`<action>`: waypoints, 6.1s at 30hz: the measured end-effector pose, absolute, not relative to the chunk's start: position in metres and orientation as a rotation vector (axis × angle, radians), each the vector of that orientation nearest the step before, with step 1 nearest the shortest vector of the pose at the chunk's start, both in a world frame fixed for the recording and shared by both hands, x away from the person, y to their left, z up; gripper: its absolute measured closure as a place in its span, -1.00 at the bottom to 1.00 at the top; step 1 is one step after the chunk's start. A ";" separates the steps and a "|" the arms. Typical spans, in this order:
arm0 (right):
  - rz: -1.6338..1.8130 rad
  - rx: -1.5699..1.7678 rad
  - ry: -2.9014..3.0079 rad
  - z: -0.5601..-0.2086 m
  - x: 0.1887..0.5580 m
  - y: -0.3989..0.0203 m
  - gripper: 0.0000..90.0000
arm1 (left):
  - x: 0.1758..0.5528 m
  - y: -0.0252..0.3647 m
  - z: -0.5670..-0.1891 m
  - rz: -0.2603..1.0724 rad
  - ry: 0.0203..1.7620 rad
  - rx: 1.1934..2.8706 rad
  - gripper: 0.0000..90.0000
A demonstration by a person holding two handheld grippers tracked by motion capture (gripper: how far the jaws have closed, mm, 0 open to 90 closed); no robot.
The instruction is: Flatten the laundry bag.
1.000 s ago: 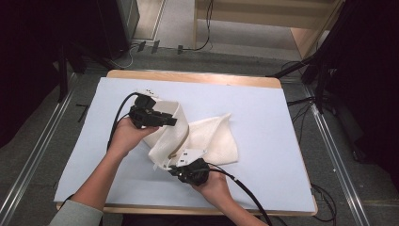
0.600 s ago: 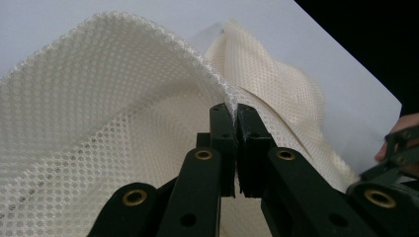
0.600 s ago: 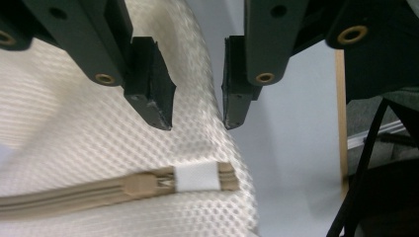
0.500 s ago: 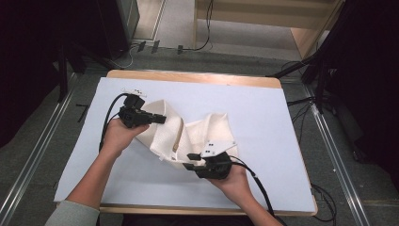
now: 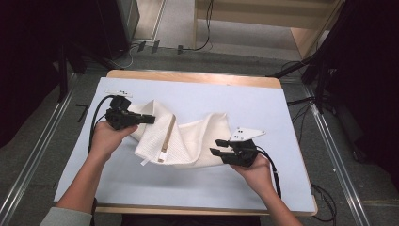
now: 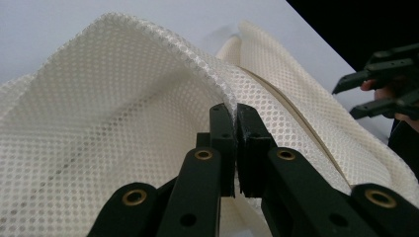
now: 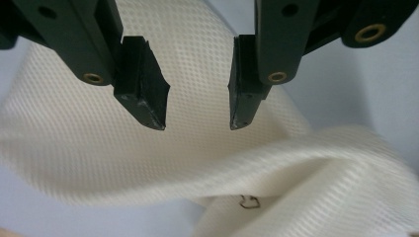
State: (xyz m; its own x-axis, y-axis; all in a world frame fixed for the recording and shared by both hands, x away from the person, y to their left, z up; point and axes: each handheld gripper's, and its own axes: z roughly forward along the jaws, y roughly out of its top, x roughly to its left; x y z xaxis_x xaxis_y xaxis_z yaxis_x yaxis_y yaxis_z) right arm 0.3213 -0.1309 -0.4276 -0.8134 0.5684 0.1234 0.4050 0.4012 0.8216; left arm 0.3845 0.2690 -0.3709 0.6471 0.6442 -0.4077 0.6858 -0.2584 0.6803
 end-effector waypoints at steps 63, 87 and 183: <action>1.210 1.176 2.398 -0.459 0.409 -0.167 0.15 | 0.349 0.366 -0.381 0.012 1.244 1.825 0.94; 1.182 1.206 2.292 -0.443 0.416 -0.182 1.00 | 0.350 0.362 -0.379 0.026 1.220 1.837 0.95; 0.974 1.416 2.251 -0.467 0.435 -0.224 1.00 | 0.398 0.330 -0.432 0.005 1.257 2.016 1.00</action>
State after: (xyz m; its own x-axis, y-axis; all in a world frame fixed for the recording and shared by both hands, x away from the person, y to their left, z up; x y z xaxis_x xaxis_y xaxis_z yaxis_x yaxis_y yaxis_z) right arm 0.4352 -0.2237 -0.4674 -0.4644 0.8806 0.0940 0.6713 0.2807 0.6859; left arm 0.3981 0.3299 -0.4317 0.5185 0.7739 -0.3637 0.7711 -0.2393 0.5900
